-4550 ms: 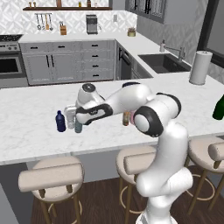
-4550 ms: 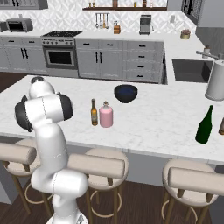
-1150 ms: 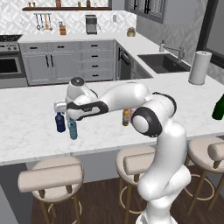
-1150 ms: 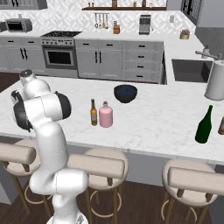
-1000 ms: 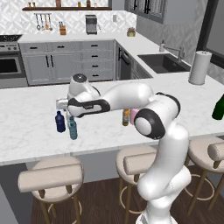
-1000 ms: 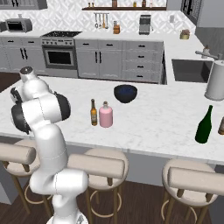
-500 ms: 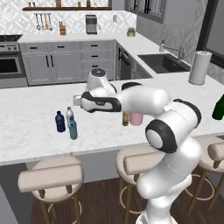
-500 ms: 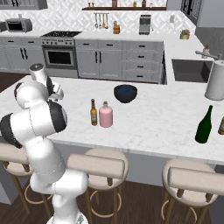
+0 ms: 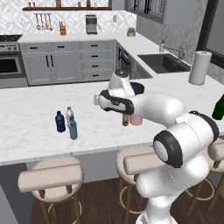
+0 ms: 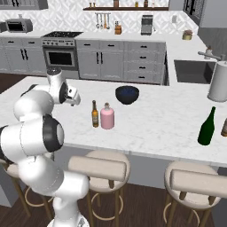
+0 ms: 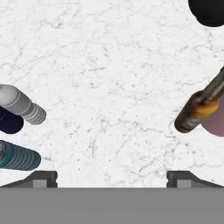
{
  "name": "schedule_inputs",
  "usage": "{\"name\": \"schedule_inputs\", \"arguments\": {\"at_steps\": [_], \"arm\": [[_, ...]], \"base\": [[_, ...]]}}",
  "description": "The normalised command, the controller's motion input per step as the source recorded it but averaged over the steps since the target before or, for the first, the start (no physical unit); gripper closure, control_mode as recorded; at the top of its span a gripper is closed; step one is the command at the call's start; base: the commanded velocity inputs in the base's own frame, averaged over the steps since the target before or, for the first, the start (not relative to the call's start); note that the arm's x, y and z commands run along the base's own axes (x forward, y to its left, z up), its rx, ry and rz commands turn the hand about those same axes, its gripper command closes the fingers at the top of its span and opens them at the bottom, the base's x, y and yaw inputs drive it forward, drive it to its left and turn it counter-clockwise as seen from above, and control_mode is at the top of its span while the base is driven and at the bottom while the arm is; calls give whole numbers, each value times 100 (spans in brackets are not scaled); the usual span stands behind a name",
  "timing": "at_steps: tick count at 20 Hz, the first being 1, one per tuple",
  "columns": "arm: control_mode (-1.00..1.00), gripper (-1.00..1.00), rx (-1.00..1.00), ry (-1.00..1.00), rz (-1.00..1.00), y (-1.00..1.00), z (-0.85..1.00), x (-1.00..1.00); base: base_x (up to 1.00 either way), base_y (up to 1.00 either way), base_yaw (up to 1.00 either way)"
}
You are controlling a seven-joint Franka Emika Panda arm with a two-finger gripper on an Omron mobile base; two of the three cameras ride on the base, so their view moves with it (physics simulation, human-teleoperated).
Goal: Move the plastic bottles in the middle to the plastics group, and the glass bottles in the middle to the glass group.
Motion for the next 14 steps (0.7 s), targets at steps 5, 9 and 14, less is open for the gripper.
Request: {"name": "schedule_inputs", "arguments": {"at_steps": [5,9,14], "arm": [[-100,-100,0,4,0,-84,4,8],[-100,-100,-1,1,0,-76,4,16],[-100,-100,-9,3,0,-43,0,39]], "base": [[0,0,0],[0,0,0],[0,0,0]]}}
